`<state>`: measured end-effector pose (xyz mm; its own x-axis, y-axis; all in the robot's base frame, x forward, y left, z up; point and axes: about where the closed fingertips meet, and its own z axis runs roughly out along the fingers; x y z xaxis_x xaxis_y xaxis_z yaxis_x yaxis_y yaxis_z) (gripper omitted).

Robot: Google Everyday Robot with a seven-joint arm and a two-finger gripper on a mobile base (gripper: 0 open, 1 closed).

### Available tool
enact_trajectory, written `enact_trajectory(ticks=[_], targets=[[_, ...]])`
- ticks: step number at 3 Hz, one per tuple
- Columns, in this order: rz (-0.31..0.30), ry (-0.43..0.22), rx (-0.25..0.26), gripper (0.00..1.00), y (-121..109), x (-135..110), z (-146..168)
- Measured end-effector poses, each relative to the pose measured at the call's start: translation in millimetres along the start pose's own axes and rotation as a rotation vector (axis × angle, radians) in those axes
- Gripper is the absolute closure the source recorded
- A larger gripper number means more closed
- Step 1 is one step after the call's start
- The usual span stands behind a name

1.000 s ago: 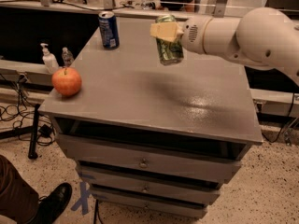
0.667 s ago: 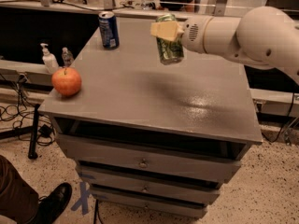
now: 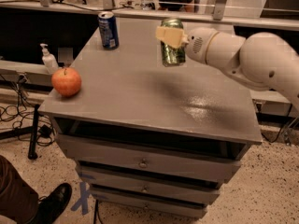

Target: Place green can upright

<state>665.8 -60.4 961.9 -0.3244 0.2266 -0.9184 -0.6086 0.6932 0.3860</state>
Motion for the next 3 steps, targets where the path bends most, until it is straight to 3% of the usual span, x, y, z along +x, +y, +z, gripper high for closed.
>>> enact_trajectory(ticks=[1,2,3], targets=[[-0.047,-0.108,-0.034,1.0,-10,-1,-7],[-0.097,-0.174,-0.082,1.0,-17,0,-17],[-0.138,-0.191,-0.144,1.0,-23,5,-31]])
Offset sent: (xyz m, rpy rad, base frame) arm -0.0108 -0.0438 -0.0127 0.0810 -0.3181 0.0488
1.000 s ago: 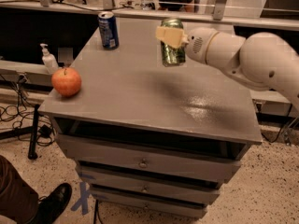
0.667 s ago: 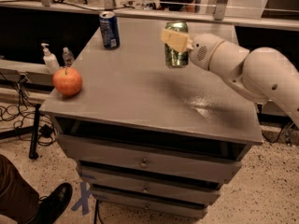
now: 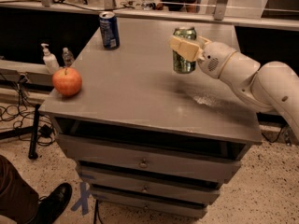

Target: Place green can upright

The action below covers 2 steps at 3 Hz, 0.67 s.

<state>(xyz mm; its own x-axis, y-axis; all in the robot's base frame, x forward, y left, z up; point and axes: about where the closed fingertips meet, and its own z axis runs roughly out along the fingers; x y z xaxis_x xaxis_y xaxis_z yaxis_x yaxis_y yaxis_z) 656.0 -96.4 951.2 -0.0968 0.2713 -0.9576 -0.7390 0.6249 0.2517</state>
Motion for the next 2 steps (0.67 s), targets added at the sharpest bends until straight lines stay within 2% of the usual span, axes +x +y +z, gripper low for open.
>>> enact_trajectory(ticks=[2], targets=[[-0.002,0.007,-0.107,1.0,-6,15,-43]])
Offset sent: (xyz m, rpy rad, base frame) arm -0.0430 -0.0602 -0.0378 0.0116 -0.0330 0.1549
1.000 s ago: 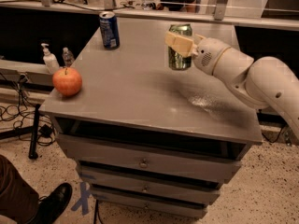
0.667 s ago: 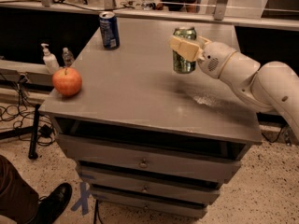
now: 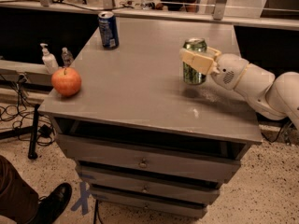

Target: Place green can upright

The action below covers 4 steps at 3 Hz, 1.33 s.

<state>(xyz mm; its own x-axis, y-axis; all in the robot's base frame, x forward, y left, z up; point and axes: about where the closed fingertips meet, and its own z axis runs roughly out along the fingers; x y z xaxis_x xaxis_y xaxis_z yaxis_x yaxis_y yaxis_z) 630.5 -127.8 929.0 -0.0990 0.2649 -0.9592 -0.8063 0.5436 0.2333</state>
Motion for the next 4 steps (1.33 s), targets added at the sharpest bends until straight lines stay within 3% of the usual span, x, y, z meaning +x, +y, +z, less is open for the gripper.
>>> enact_trajectory(ticks=[2,4], targets=[[0.013,-0.036,-0.05,1.0,3,11,-39],[0.023,-0.034,-0.06,0.59,6,19,-66]])
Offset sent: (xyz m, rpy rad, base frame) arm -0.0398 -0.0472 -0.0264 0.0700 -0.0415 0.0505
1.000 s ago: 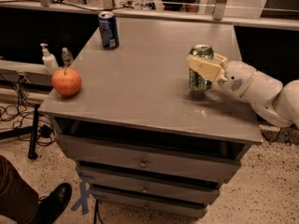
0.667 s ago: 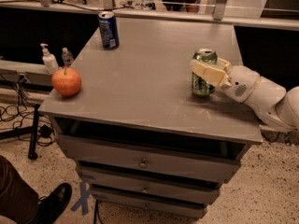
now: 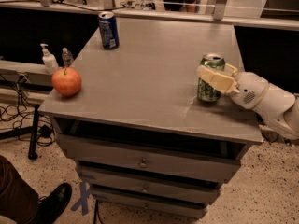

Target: Place green can upright

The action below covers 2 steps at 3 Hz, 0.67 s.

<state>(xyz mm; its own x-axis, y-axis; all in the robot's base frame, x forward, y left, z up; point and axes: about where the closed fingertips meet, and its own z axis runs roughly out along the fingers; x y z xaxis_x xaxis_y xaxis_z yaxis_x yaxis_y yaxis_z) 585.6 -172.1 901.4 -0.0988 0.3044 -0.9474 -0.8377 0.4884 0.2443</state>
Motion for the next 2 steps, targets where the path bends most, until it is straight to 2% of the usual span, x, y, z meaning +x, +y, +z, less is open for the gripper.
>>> enact_trajectory(ticks=[2], targets=[[0.008,0.021,0.01,0.12,8,2,-24]])
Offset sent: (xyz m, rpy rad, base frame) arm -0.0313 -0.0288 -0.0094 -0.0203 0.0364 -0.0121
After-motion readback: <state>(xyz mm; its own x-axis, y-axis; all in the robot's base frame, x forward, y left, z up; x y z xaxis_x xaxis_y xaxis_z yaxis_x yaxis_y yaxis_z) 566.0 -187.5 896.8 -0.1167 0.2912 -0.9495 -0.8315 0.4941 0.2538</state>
